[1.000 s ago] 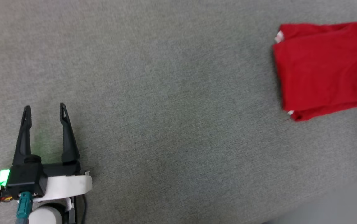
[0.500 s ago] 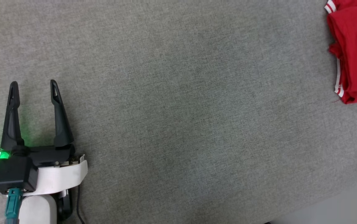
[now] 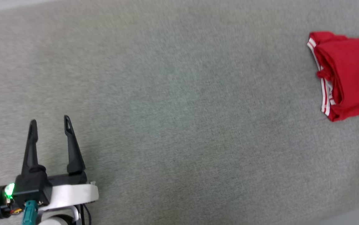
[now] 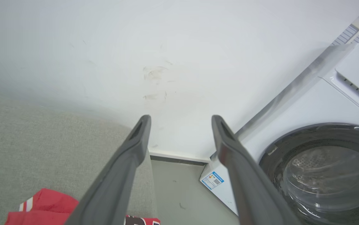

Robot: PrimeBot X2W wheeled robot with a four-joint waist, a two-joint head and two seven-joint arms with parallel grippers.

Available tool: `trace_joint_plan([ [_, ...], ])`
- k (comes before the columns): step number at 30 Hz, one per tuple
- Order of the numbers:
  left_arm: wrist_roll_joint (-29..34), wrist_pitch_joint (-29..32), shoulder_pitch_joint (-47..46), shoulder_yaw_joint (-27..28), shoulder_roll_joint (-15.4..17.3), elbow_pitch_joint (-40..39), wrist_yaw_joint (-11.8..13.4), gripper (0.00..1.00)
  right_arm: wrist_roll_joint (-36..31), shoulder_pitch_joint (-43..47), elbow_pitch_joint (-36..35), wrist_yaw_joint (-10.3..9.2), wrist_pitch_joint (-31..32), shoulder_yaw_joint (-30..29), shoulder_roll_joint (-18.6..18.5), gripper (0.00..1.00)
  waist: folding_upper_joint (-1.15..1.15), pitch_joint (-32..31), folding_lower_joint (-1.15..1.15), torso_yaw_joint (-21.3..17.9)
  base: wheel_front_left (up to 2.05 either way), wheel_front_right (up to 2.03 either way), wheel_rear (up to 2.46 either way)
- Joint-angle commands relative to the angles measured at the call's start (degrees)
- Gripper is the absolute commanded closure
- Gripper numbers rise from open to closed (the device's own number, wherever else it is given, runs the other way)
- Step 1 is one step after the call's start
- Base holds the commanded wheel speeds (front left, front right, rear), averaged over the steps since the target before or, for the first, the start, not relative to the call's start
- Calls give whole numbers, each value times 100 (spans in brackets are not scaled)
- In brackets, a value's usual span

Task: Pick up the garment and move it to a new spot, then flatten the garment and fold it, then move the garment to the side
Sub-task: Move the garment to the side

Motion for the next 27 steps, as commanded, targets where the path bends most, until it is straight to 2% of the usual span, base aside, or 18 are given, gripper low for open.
trace_joint_plan([
  [1, -1, -13, 128, -18, -48, -4, 39, 0, -267, 290, -310, -7, -159, -268, 312, 0, 0, -375, 0, 216, 0, 0, 0],
  [5, -11, -12, 294, -81, -116, 23, 93, 0, -558, 825, -1361, -9, -222, -787, 883, 0, 0, -607, 0, 375, 0, 0, 0],
  [6, -11, -12, 294, -81, -116, 23, 93, 0, -558, 825, -1361, -9, -222, -787, 883, 0, 0, -607, 0, 375, 0, 0, 0],
  [10, -39, -12, 407, -137, -153, 102, 96, 0, -611, 1657, -2461, -8, -216, -1004, 1433, 0, 0, -822, 0, 556, 0, 0, 0],
  [14, -59, -13, 503, -165, -176, 188, 56, 0, -643, 2496, -3189, -8, -217, -962, 1918, 0, 0, -1046, 0, 728, 0, 0, 0],
  [18, -50, -13, 577, -206, -190, 283, 8, 0, -580, 3214, -3576, -8, -218, -858, 2256, 0, 0, -1248, 0, 898, 0, 0, 0],
  [27, -137, -12, 762, -257, -213, 489, -80, 0, -247, 4383, -3635, -7, -219, -973, 2714, 0, 0, -1671, 0, 1114, 0, 0, 0],
])
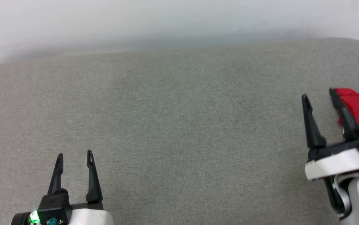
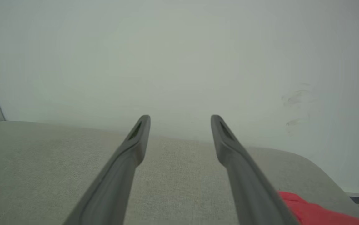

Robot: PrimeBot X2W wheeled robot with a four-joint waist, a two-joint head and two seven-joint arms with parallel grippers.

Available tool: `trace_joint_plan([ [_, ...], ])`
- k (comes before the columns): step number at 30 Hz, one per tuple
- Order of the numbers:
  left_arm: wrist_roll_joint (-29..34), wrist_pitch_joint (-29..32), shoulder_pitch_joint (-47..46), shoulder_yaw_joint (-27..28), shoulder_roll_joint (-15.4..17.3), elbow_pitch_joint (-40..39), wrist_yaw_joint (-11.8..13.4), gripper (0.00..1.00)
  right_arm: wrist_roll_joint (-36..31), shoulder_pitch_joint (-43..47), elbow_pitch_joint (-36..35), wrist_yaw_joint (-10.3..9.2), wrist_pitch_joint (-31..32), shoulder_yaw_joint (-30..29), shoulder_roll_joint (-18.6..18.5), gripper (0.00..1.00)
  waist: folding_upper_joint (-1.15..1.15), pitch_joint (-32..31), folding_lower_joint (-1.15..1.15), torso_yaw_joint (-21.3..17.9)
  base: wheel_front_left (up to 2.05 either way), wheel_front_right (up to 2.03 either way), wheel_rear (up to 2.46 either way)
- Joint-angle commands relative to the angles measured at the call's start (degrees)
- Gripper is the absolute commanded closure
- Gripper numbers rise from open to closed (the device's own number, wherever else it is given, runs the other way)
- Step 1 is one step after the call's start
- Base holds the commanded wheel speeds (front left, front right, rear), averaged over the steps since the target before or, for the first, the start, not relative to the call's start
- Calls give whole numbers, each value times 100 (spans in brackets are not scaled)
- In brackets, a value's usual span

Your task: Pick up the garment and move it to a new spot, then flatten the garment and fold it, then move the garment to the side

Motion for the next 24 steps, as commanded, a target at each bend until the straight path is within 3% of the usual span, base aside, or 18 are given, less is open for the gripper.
trace_joint_plan([
  [1, -34, -13, 74, -6, -5, 13, -41, 0, -20, 183, -43, -5, -8, 4, 47, 0, 0, -121, 0, 61, 0, 0, 0],
  [13, -114, -12, 368, 40, -18, 166, -297, 0, -31, 1359, -268, -5, -9, -314, 464, 0, 0, -511, 0, 162, 0, 0, 0],
  [22, -202, -13, 430, 73, -22, 288, -429, 0, -93, 1753, -403, -5, -9, -432, 613, 0, 0, -570, 0, 163, 0, 0, 0],
  [23, -211, 1, 408, 56, -14, 302, -431, 100, -41, 1711, -361, 0, 0, -426, 584, 100, 0, -570, 0, 164, 0, 0, 0],
  [24, -217, 2, 420, 49, -18, 352, -431, 100, -28, 1723, -309, 1, 5, -416, 587, 100, 0, -571, 0, 164, 0, 0, 0],
])
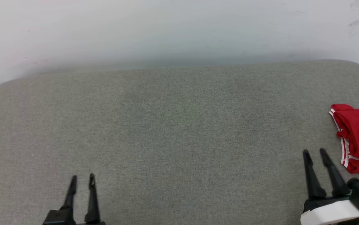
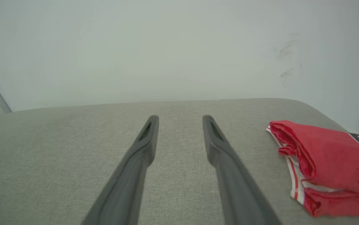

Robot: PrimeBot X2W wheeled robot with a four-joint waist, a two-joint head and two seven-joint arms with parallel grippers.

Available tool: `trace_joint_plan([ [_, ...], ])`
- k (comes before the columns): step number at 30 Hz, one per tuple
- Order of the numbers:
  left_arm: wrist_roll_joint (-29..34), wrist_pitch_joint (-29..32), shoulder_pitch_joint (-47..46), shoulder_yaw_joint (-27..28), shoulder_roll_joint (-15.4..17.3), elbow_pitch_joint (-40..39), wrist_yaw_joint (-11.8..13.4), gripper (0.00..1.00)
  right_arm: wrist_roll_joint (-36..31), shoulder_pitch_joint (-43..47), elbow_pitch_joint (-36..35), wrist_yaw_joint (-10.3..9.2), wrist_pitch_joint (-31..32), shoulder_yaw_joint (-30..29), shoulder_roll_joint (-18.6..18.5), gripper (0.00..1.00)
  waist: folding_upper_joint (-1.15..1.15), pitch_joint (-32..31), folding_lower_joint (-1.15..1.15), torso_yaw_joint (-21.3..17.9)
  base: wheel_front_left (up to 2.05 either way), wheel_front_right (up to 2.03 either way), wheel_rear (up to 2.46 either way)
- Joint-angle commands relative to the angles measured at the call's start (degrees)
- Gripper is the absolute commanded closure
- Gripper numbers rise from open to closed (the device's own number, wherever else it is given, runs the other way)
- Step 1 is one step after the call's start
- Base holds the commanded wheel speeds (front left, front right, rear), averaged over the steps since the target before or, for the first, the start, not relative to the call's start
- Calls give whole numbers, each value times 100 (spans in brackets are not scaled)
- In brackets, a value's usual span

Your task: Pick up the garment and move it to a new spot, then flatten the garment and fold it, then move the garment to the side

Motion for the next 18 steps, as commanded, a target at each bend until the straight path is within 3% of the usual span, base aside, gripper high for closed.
trace_joint_plan([
  [1, -15, 0, 19, -15, -4, 57, -2, 100, 14, 17, 61, 0, 4, 8, 4, 100, 0, 0, 1, 0, 0, 0, 0],
  [18, -1997, 332, -313, -37, 110, 397, -241, 100, 1817, -150, 262, -1, 403, -31, 30, 100, 0, -32, 1, 11, 0, 0, 0],
])
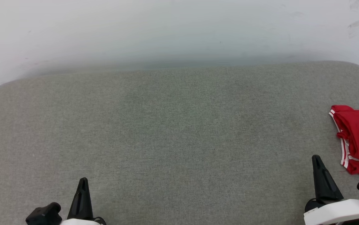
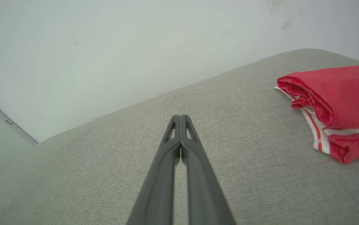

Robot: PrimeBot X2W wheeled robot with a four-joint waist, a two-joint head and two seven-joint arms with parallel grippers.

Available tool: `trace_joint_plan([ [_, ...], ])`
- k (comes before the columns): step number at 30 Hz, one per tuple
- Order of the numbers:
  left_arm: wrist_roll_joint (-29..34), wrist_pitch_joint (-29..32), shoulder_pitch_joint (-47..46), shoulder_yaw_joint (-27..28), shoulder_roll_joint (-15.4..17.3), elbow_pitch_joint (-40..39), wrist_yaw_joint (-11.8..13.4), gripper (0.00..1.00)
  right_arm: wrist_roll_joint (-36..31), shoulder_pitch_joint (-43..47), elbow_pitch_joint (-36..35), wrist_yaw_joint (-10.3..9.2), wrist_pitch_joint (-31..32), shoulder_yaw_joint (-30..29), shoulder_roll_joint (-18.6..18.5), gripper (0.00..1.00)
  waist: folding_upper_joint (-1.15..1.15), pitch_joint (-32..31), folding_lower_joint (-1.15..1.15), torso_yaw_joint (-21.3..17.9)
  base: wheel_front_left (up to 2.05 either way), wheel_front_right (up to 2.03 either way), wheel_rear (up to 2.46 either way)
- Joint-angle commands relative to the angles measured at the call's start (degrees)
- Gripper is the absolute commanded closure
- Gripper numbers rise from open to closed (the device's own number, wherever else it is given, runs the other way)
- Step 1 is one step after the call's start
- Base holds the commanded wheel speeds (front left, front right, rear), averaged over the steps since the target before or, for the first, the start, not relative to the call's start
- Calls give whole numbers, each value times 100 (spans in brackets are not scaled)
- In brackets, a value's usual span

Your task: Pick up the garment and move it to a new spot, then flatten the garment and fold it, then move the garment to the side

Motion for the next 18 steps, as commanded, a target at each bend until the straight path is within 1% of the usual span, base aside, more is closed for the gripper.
trace_joint_plan([
  [1, -324, 52, -175, 0, 55, -19, -75, 100, 302, -180, -47, 0, 57, -29, 4, 100, 0, -4, 0, 2, 0, 0, 0],
  [13, -1538, 280, -411, 8, 110, 215, -241, 100, 1411, -296, 54, 0, 318, -72, 31, 100, 0, -28, 0, 10, 0, 0, 0],
  [14, -1538, 280, -411, 8, 110, 215, -241, 100, 1411, -296, 54, 0, 318, -72, 31, 100, 0, -28, 0, 10, 0, 0, 0],
  [18, -1904, 354, -486, 16, 123, 276, -291, 100, 1748, -336, 85, 0, 398, -88, 41, 100, 0, -36, 0, 13, 0, 0, 0],
])
